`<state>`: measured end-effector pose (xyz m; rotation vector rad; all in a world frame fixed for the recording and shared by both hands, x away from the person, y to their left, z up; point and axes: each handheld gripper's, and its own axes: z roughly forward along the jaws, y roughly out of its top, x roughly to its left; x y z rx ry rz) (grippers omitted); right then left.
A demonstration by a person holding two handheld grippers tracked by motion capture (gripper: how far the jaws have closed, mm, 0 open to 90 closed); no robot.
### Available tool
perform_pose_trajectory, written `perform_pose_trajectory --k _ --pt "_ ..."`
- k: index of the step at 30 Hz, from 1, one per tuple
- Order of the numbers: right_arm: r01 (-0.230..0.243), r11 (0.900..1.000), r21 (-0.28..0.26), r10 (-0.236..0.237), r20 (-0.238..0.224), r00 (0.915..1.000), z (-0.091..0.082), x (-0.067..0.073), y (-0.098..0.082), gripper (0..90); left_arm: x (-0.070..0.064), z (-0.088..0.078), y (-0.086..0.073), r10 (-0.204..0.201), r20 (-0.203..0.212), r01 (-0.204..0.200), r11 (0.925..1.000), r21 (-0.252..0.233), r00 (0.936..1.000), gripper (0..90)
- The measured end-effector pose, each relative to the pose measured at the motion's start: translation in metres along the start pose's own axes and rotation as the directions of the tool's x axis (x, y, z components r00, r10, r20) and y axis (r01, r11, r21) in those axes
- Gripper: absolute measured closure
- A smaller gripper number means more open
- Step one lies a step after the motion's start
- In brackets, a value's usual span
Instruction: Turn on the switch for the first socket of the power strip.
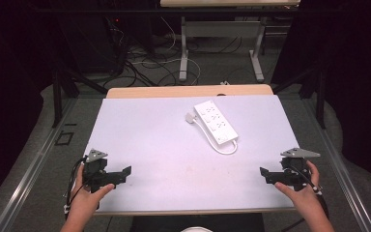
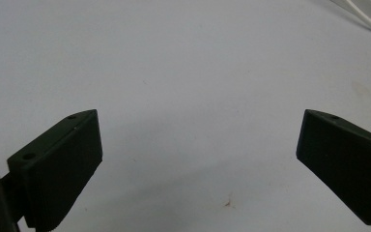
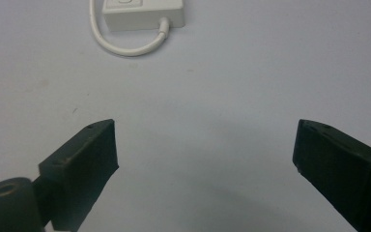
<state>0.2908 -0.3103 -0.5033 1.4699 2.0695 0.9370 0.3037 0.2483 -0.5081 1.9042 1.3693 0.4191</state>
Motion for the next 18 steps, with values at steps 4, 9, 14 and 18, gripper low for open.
perform_pose_trajectory --k 4,9,14,18 --pt "0.001 1.0 0.002 -0.001 0.002 1.0 0.0017 -0.0002 -0.0012 15.1 -0.0004 0.0017 0.0 -0.004 0.007 0.004 0.9999 -0.009 1.0 2.4" --pt "0.023 1.0 -0.003 -0.023 -0.001 0.9997 0.0032 0.0036 0.0016 18.2 -0.0033 0.0029 -0.0019 0.006 0.016 -0.006 1.0 -0.002 0.9999 2.3" --pt "0.039 0.999 0.003 -0.039 -0.046 0.9982 0.0047 0.0053 0.0036 21.5 -0.0055 0.0034 -0.0012 0.037 0.014 -0.037 0.9992 0.015 0.9992 2.3" --pt "0.062 0.998 0.013 -0.061 -0.071 0.9956 0.0055 0.0065 0.0075 25.2 -0.0088 0.0038 0.0022 0.073 0.005 -0.073 0.9973 0.009 0.9973 2.5"
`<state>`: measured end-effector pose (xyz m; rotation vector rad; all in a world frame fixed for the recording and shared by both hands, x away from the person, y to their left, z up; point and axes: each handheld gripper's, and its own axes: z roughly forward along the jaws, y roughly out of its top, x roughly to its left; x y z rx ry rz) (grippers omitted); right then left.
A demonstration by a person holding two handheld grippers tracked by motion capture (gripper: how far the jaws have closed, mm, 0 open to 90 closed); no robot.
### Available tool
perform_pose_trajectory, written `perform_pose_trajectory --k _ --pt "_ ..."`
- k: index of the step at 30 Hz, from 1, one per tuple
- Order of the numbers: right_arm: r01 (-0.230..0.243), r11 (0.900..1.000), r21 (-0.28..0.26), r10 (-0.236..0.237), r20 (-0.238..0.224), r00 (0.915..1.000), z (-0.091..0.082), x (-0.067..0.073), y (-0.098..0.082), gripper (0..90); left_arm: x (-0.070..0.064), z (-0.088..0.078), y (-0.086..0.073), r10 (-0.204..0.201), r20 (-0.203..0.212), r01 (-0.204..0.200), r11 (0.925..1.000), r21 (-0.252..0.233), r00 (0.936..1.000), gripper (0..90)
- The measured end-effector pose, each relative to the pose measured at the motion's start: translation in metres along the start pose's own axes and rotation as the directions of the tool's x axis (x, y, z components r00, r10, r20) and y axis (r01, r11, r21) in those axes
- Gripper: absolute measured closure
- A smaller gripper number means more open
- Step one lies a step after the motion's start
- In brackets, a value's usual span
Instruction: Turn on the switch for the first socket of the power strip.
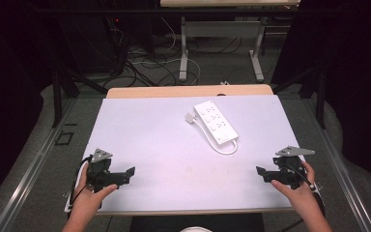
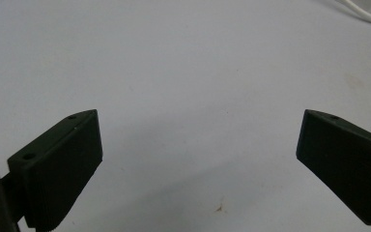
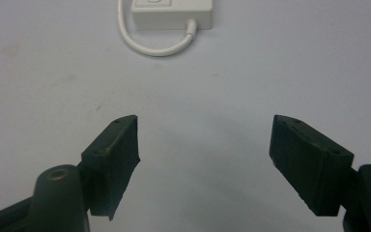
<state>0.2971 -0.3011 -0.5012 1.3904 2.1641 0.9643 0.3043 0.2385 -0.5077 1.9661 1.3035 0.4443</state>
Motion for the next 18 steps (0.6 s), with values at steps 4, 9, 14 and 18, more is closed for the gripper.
perform_pose_trajectory --k 4,9,14,18 --pt "0.019 1.0 0.015 -0.018 -0.003 0.9998 0.001 0.001 0.005 26.5 -0.002 0.001 0.007 -0.005 0.02 0.006 0.9999 -0.014 0.9998 3.4" --pt "0.044 0.998 0.036 -0.044 -0.007 0.999 0.005 0.001 0.014 26.5 -0.003 0.004 0.015 0.021 0.018 -0.021 0.9997 0.01 0.9996 4.6" --pt "0.045 0.998 0.043 -0.044 -0.017 0.9989 0.01 -0.001 0.022 27.5 -0.003 0.009 0.026 0.013 0.025 -0.013 0.9999 0.003 0.9996 6.8" --pt "0.047 0.998 0.036 -0.046 -0.015 0.9988 0.014 -0.002 0.029 28.0 -0.003 0.012 0.038 -0.01 0.044 0.011 0.9997 -0.02 0.999 7.5"
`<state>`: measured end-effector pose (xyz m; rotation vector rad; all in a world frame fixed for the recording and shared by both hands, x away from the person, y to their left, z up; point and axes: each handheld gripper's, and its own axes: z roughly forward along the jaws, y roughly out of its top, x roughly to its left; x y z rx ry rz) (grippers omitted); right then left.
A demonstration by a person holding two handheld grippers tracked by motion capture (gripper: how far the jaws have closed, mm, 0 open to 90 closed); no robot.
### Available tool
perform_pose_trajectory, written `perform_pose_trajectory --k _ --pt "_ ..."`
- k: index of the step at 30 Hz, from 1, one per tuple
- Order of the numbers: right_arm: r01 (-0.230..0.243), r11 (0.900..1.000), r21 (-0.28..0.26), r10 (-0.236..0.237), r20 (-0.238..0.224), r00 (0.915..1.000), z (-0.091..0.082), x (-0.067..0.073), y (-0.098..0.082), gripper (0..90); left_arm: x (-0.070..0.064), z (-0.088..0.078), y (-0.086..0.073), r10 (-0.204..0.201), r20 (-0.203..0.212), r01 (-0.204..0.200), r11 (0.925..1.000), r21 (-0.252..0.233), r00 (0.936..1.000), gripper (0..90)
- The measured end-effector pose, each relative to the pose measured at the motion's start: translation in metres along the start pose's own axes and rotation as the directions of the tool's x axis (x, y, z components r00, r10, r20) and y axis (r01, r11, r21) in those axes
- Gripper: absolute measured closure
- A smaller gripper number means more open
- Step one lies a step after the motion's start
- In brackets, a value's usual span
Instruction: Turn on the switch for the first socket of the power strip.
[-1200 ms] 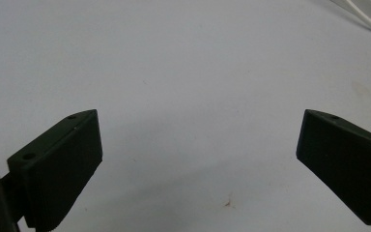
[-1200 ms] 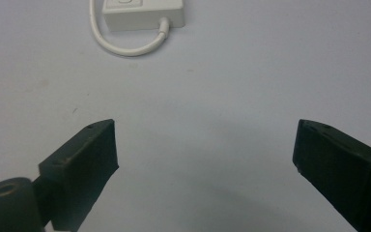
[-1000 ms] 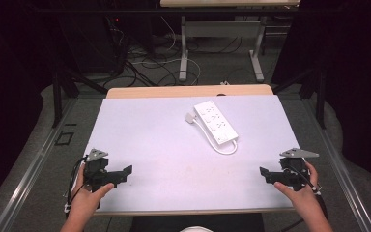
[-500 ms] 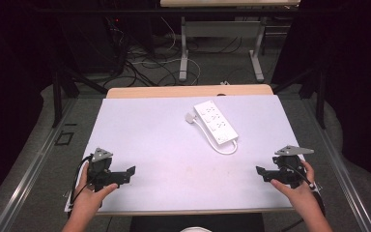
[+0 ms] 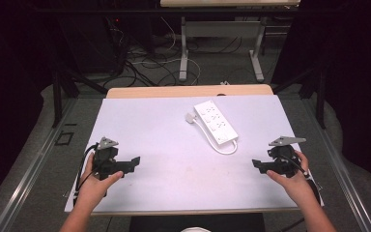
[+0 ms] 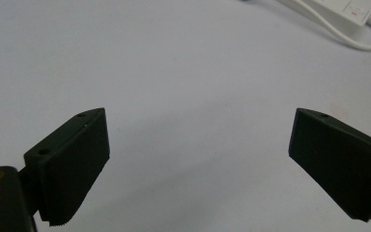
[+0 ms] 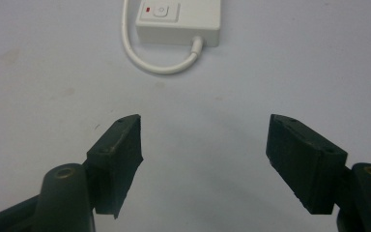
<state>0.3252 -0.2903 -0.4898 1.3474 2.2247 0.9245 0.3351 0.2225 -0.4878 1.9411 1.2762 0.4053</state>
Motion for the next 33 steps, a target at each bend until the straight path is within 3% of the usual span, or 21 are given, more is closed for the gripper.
perform_pose_trajectory --k 5,9,17,23,26,33 --pt "0.009 1.0 -0.01 -0.009 -0.004 0.9999 0.007 -0.002 0.016 28.5 -0.002 0.005 0.014 0.0 0.01 0.0 0.9999 -0.014 0.9999 8.5" --pt "0.018 1.0 -0.016 -0.018 -0.008 0.9998 0.01 0.001 0.026 30.0 -0.001 0.009 0.024 0.008 -0.002 -0.008 1.0 -0.003 1.0 13.8" --pt "0.041 0.999 -0.009 -0.041 -0.003 0.9992 0.015 0.004 0.047 31.6 0.002 0.015 0.042 0.027 -0.028 -0.027 0.9996 -0.001 0.9993 13.8" --pt "0.042 0.999 -0.006 -0.042 -0.008 0.9991 0.024 0.005 0.062 34.2 0.005 0.02 0.051 0.026 -0.023 -0.026 0.9995 -0.018 0.9994 14.1" --pt "0.07 0.998 0.002 -0.07 -0.01 0.9975 0.03 0.006 0.067 36.1 0.007 0.021 0.053 0.045 -0.032 -0.046 0.9988 -0.02 0.9985 14.1" --pt "0.095 0.995 0.023 -0.094 -0.025 0.9952 0.047 0.004 0.079 37.5 0.014 0.021 0.053 -0.013 -0.014 0.013 0.9997 -0.021 0.9998 13.9"
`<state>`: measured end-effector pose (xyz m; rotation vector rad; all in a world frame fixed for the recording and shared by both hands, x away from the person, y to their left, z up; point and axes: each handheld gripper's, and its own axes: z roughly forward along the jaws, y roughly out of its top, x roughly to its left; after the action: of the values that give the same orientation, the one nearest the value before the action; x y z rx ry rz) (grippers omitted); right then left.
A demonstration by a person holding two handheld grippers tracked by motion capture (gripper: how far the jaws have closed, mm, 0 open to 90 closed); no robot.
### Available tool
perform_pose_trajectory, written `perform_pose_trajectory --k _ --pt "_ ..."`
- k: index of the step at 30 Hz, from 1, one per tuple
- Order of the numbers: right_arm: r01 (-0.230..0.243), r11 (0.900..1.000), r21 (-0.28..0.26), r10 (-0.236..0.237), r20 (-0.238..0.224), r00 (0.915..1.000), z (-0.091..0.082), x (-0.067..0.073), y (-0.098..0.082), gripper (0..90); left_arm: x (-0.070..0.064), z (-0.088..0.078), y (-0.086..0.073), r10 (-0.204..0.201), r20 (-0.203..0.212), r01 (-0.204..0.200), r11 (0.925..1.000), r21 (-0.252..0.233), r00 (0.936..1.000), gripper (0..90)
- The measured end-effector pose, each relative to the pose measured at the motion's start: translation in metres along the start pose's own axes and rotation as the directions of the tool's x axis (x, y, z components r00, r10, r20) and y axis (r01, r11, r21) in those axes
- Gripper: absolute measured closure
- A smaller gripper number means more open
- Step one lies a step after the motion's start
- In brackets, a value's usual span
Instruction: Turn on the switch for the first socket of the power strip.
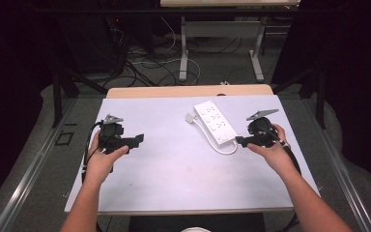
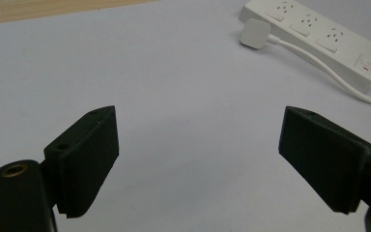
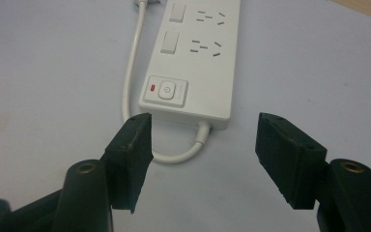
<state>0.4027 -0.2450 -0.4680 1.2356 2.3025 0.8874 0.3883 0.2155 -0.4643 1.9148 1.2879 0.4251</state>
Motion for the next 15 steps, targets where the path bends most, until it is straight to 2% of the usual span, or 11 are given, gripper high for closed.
perform_pose_trajectory --k 4,6,9,11,14,15 --pt "0.036 0.999 0.02 -0.037 0.007 0.9993 0.007 0.002 0.008 37.5 0.004 0.002 -0.001 -0.036 -0.001 0.036 0.9993 0.001 0.9993 10.9" --pt "0.056 0.998 0.032 -0.056 0.01 0.9984 0.011 0.004 0.014 37.5 0.006 0.002 -0.003 -0.037 0.003 0.037 0.9993 -0.002 0.9993 7.7" --pt "0.067 0.996 0.053 -0.067 0.011 0.9977 0.017 0.007 0.022 37.5 0.009 0.002 -0.005 -0.014 0.009 0.013 0.9999 0.001 0.9999 3.9" --pt "0.054 0.996 0.075 -0.055 0.009 0.9984 0.021 0.011 0.03 38.5 0.01 0.002 -0.007 0.008 0.02 -0.008 1.0 0.003 0.9998 0.4" --pt "0.063 0.994 0.086 -0.063 -0.002 0.998 0.026 0.013 0.035 40.2 0.011 0.001 -0.009 0.011 0.031 -0.011 0.9999 0.004 0.9995 0.4" --pt "0.074 0.993 0.092 -0.075 0.008 0.9972 0.03 0.015 0.04 41.3 0.011 0.001 -0.009 0.007 0.032 -0.007 1.0 0.001 0.9995 0.4"
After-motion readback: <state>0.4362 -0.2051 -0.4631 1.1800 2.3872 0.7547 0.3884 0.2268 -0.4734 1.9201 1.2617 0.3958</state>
